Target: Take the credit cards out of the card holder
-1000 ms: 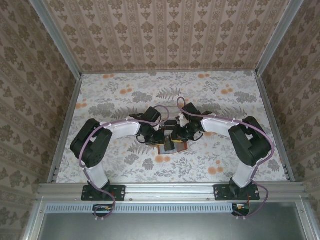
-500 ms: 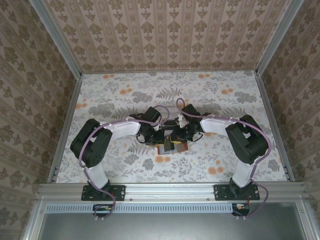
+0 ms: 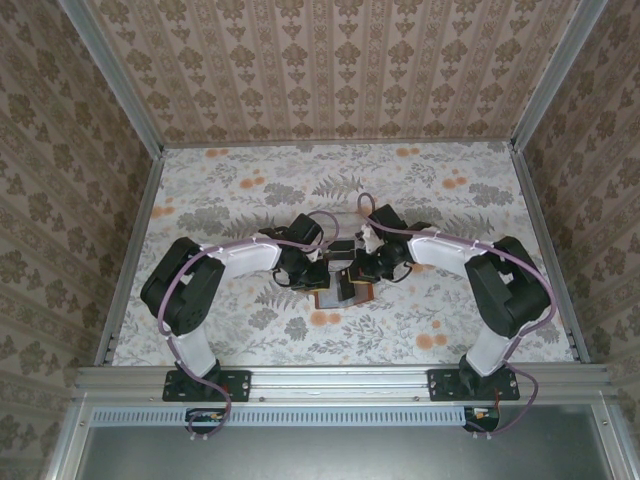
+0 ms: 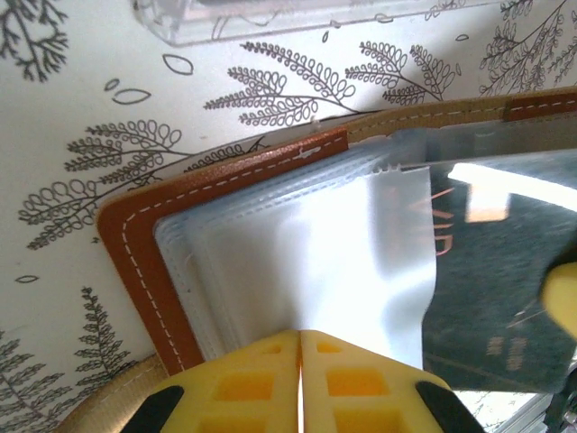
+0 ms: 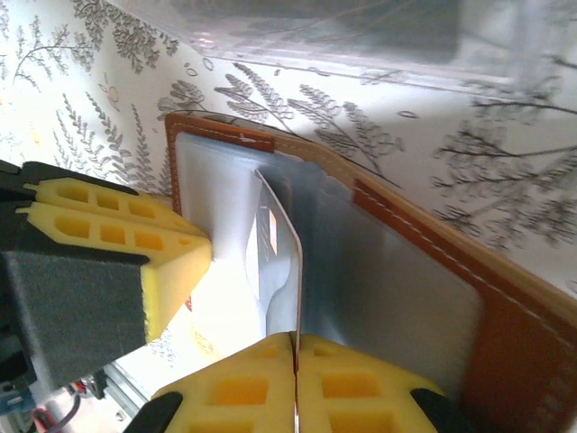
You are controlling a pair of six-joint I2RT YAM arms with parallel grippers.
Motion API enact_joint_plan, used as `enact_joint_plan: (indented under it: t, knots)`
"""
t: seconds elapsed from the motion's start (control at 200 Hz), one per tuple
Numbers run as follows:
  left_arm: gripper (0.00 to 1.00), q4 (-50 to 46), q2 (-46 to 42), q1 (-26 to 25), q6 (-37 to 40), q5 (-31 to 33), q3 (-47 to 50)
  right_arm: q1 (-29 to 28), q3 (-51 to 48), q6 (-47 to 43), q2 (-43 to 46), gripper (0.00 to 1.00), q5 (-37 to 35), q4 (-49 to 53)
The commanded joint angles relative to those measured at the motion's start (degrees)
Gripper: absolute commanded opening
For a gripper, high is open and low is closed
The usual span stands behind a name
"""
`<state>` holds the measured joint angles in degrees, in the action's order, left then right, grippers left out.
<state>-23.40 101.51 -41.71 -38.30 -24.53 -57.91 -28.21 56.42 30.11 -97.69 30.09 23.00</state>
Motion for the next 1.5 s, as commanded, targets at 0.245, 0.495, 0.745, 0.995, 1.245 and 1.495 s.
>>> enact_joint_plan:
  t: [0.245, 0.495, 0.745, 0.995, 1.245, 1.495]
  knots:
    - [0.14, -1.09, -1.65, -0.29, -0.89, 0.56, 0.43, 1.05, 1.23, -3.70, 1.86, 0.09, -2.58, 6.31]
    - [0.20, -0.11, -4.01, 0.01, -1.60, 0.62, 0.78, 0.71, 1.23, -2.70, 0.71, 0.16, 1.46, 4.07]
    - [0.21, -0.12, -6.84, 1.10, -1.73, 1.16, 2.31, 0.26, 0.67, -1.20, 1.52, 0.16, 1.20, 3.91]
    - [0.21, -0.31, -9.34, 2.36, -1.41, 1.64, 3.75, -0.36, 0.31, -0.43, 2.38, 0.12, -0.81, 4.71]
    - [0.21, 0.52, -12.06, 4.38, -0.72, 1.95, 5.64, -0.41, 1.86, -2.64, 7.46, 0.07, -4.96, 9.39]
    - [0.21, 2.50, -15.61, 8.32, 0.37, 0.69, 9.27, -0.54, 9.49, -14.61, 9.05, 0.02, -10.14, 16.94]
